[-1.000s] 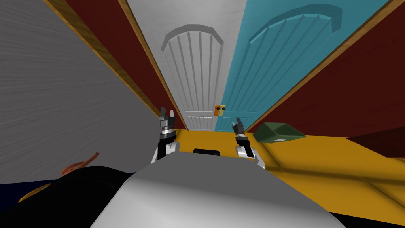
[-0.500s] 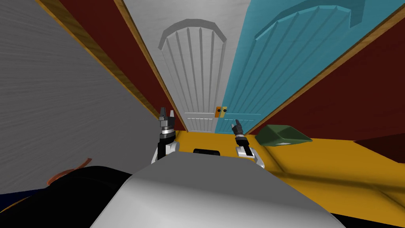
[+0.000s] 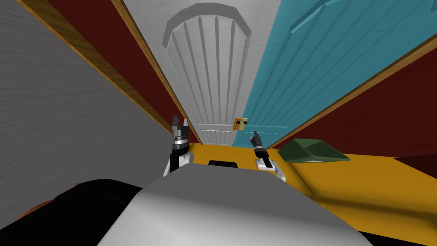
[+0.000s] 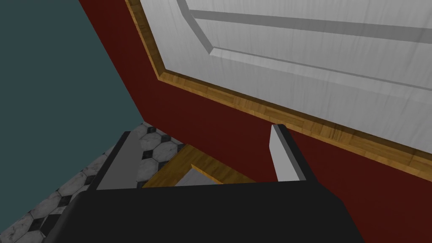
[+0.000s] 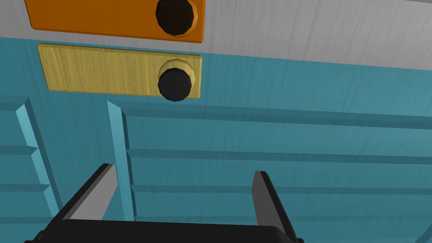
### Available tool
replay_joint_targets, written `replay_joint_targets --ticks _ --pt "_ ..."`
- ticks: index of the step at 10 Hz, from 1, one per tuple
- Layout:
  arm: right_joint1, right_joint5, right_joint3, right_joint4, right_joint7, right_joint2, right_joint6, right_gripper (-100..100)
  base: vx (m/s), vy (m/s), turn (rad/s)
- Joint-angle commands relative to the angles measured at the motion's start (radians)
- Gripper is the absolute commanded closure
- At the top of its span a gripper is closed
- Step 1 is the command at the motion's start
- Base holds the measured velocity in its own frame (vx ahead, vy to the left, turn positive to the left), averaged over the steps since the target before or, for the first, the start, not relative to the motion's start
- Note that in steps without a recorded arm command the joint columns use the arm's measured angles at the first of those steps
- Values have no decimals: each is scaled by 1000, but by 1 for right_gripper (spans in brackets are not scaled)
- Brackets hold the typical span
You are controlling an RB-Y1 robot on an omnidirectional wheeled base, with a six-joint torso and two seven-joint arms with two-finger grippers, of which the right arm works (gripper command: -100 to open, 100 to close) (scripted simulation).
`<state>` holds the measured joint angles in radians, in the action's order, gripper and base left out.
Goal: Pull the door open
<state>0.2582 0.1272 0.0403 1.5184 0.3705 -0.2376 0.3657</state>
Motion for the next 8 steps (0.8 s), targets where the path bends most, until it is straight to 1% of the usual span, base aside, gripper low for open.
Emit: replay_joint_targets --ticks 1,3,4,5,8 --pt "-8 11 1 -29 14 -4 -5 -100 168 20 20" --pt "-17 21 1 -55 29 -10 -12 -100 185 22 16" --pt "-18 18 1 -51 22 -6 -8 -100 79 -1 6" --pt "-13 12 33 -74 20 -17 -14 -100 -39 -33 -40" --pt "-10 0 86 -111 12 -31 -21 -100 -70 -53 -14"
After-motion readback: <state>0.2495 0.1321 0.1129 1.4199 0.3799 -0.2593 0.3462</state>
